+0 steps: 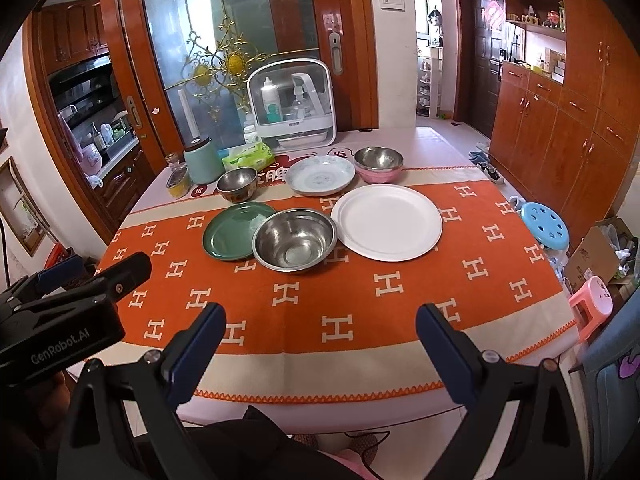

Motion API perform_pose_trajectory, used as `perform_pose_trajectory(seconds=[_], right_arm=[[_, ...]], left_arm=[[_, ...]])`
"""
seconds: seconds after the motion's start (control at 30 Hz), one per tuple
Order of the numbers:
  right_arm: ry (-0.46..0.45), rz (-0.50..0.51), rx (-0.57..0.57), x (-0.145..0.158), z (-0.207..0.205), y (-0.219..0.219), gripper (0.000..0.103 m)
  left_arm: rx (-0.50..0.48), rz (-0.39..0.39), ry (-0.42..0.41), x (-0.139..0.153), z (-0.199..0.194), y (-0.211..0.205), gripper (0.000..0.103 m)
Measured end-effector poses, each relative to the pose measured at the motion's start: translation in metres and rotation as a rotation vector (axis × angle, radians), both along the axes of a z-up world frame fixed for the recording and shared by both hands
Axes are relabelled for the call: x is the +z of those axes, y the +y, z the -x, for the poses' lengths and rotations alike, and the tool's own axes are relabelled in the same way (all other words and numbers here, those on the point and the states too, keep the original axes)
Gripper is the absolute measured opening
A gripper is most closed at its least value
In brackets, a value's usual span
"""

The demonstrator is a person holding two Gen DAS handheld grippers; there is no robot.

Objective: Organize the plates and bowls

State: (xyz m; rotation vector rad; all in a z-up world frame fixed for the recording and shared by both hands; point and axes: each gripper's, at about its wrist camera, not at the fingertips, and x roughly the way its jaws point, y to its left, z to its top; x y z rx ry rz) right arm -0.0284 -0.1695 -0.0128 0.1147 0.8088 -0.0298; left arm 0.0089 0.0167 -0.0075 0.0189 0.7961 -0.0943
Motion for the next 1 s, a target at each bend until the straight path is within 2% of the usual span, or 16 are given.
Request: perform_pose_trajectory(seconds=[0.37, 0.7, 1.0], right_arm=[[-0.030, -0.001, -0.066, -0.004, 0.006, 0.013, 0.097], [-0.049, 0.005, -0.134, -0.004, 0.016, 0.018, 0.097], [-0.058, 0.005, -0.174, -0.006, 0.017, 0.011, 0.097]], left_arm=[[-0.063, -0.011, -0.012, -0.003, -0.008, 0.007, 0.099], [-0.134, -0.012, 0.011, -0.009, -0.017, 0.008, 0.099], [-0.146, -0.015, 0.033, -0.014, -0.028, 0.006, 0.099]])
